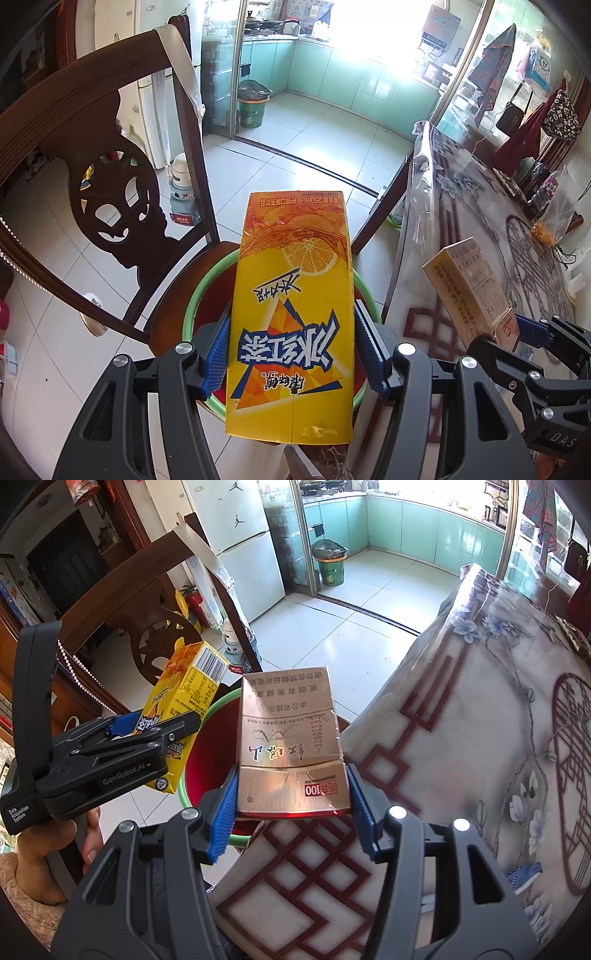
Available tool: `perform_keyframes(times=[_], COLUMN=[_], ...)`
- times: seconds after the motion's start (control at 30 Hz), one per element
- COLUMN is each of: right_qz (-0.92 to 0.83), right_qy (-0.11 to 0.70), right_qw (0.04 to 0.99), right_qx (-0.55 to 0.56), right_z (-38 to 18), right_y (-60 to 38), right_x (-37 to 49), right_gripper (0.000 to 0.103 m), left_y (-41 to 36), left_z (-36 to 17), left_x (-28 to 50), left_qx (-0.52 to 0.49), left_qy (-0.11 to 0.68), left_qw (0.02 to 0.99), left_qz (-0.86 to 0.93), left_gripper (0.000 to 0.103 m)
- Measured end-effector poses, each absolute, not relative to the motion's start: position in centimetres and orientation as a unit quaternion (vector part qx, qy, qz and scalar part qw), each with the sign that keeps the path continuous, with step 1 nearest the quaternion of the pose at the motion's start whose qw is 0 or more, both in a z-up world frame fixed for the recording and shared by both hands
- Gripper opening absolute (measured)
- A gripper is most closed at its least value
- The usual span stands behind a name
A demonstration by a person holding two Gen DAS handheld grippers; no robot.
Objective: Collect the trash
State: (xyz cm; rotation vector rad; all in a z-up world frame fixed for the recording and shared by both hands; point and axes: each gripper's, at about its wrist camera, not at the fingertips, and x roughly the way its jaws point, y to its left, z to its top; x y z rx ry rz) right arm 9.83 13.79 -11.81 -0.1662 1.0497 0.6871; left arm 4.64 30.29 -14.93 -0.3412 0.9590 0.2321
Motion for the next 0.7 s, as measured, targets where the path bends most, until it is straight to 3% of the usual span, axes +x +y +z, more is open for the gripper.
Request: perform_keyframes(times=[0.17, 0.2, 0.23, 0.27, 0.4, 0.57, 0.7], right_qz=[0.325, 0.326, 0.326, 0.324, 0.315, 0.276, 0.235], right_qy=[0.483, 0.480, 0.478, 0.472, 0.456, 0.428, 0.393], right_qw=[0.810, 0.811, 0.813, 0.817, 0.830, 0.860, 0.889], right_qx=[-0.074, -0.073, -0.073, -0.071, -0.067, -0.031, -0.019], right_z=[-11.4, -11.3, -11.2, -10.9, -9.6, -7.1, -4.8], right_y=[13.9, 13.8, 13.7, 13.5, 11.7, 6.3, 1.3], right_x=[10.0, 10.0, 9.9, 9.8, 9.4, 8.9, 8.1], right_gripper=[0.057, 0.071, 0.076, 0.079, 0.082, 0.089, 0.097], left_y=[30.5, 30.6, 30.8, 30.9, 30.1, 25.5, 21.5], left_z=[-14.8, -14.8, -14.7, -14.5, -13.4, -10.5, -7.9], left_x=[4.7, 4.7, 4.6, 4.4, 3.8, 3.0, 2.7], left_qx=[-0.161, -0.163, -0.167, -0.172, -0.178, -0.158, -0.167], left_qy=[0.457, 0.456, 0.453, 0.448, 0.433, 0.386, 0.339], left_qw=[0.867, 0.866, 0.865, 0.866, 0.873, 0.903, 0.924], left_qz=[0.120, 0.127, 0.133, 0.139, 0.138, 0.105, 0.062], left_gripper=[0.058, 0.062, 0.076, 0.082, 0.083, 0.095, 0.095])
